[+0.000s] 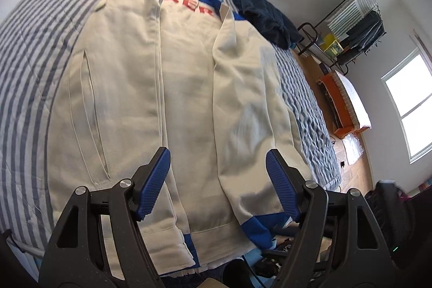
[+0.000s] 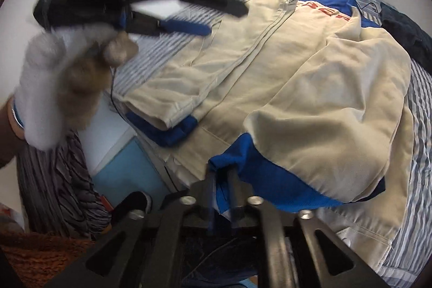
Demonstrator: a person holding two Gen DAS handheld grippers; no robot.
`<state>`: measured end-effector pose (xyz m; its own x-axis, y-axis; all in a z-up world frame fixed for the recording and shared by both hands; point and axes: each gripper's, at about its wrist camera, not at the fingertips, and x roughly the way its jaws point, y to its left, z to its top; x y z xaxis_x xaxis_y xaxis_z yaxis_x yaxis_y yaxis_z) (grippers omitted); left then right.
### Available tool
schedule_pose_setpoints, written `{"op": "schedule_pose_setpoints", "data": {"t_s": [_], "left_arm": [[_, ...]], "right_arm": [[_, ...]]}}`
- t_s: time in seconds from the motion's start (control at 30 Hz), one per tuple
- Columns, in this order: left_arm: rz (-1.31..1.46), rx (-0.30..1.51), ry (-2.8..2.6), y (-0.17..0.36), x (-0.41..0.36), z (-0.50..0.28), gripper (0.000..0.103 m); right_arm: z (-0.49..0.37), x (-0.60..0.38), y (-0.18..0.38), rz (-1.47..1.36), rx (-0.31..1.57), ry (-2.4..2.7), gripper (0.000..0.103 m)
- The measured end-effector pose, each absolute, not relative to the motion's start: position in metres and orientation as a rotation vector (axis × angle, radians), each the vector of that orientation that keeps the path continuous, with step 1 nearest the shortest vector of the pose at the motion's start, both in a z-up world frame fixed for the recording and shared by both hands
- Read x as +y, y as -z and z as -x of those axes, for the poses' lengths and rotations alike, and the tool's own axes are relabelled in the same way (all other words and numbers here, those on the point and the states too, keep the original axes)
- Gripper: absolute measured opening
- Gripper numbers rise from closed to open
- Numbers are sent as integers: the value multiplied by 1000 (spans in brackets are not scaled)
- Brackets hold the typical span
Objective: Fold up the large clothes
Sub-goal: 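Grasp the blue cuff with the left tool while the right tool releases it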
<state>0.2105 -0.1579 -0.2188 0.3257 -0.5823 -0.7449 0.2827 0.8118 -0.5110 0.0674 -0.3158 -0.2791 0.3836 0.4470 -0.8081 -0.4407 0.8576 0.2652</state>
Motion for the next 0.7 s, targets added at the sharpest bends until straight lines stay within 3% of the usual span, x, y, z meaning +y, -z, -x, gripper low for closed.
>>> {"op": "schedule_pose_setpoints", "data": {"t_s": [0.03,0.3,0.57,0.7], "left_arm": [[313,1112,582,221,-159,-211,76],[267,1183,637,236,-178,-197,76],[269,1308,667,268,-197,-189,76],[238,1335,659,276,-203,-187,56]], "right_arm": [[-68,-321,275,-27,1021,-565,36],[-79,-402,244,-319,908,-494,38],[-101,-467,292,-508,1004,-311,41],[-109,-476,311,-605,1037,-388,41]]}}
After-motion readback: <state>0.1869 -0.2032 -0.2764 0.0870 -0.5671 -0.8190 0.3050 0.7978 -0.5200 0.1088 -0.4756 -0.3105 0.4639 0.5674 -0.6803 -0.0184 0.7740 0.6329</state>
